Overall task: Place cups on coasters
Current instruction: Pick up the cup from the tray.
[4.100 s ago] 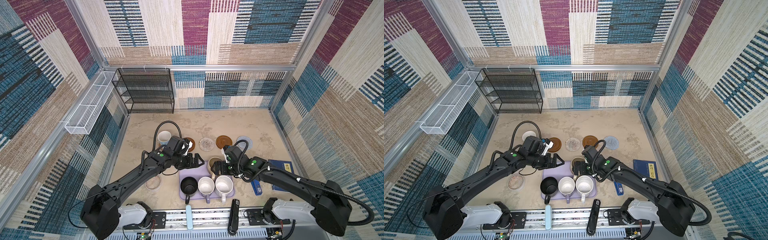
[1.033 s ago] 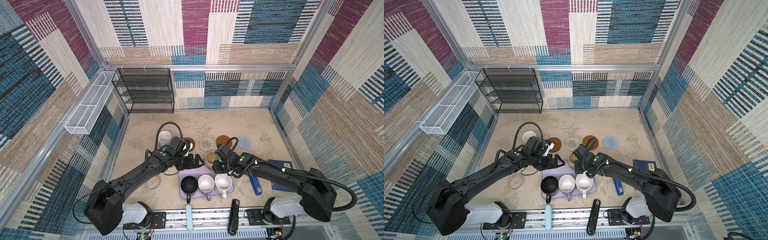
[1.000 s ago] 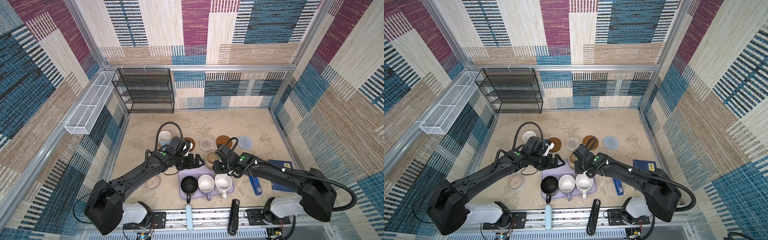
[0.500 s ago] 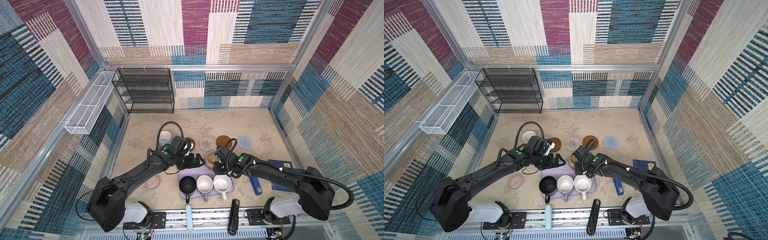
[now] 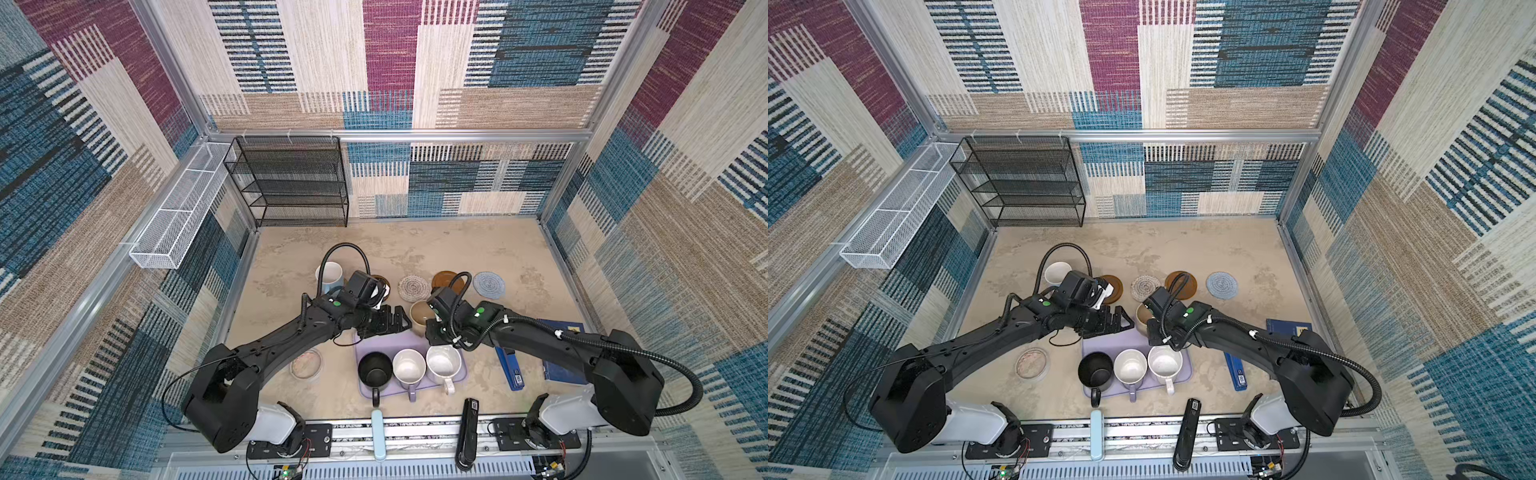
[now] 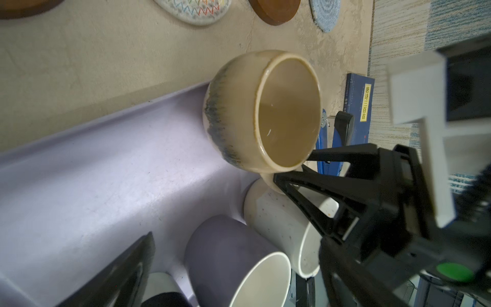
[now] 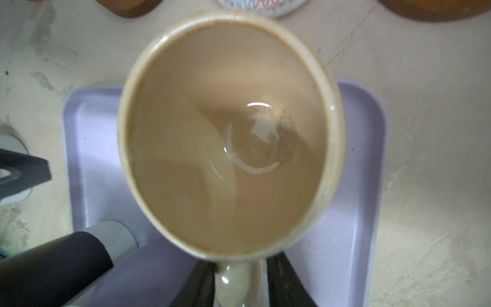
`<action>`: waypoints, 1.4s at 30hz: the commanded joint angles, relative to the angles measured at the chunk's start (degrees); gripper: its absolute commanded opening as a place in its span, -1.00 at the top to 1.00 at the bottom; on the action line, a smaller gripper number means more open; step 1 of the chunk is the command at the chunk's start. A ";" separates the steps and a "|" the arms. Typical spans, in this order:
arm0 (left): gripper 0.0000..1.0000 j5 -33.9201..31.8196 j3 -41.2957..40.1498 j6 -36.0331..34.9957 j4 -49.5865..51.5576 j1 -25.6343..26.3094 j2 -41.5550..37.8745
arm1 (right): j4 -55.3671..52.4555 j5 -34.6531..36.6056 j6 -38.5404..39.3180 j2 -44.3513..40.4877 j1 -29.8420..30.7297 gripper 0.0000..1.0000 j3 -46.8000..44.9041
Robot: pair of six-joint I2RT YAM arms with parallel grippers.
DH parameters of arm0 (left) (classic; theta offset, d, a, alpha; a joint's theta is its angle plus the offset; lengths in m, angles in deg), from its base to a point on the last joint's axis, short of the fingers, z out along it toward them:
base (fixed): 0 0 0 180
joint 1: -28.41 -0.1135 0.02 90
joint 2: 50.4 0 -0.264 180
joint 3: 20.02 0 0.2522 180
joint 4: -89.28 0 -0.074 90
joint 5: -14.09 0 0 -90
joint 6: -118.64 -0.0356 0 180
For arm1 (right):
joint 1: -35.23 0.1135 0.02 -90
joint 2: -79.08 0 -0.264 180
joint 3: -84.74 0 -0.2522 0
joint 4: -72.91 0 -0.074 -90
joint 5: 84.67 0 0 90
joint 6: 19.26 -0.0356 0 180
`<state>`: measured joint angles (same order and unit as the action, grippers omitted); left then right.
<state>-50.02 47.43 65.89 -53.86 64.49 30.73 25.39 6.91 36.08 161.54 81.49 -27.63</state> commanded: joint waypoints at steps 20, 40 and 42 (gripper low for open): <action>-0.97 0.15 0.71 -0.44 -2.44 -0.03 1.14 | 1.51 3.23 2.53 2.86 -0.03 0.19 1.68; -0.95 -0.65 0.97 -0.87 -4.30 0.07 5.26 | 1.32 5.52 5.36 4.21 -0.47 0.53 2.64; -0.95 -0.27 1.24 -0.98 -4.50 0.08 6.03 | 1.66 5.45 6.10 3.99 -0.47 0.56 2.73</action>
<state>-50.09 48.06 65.89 -57.01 64.55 36.23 23.51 9.80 40.83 165.89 81.12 -24.88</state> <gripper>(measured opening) 0.978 0.223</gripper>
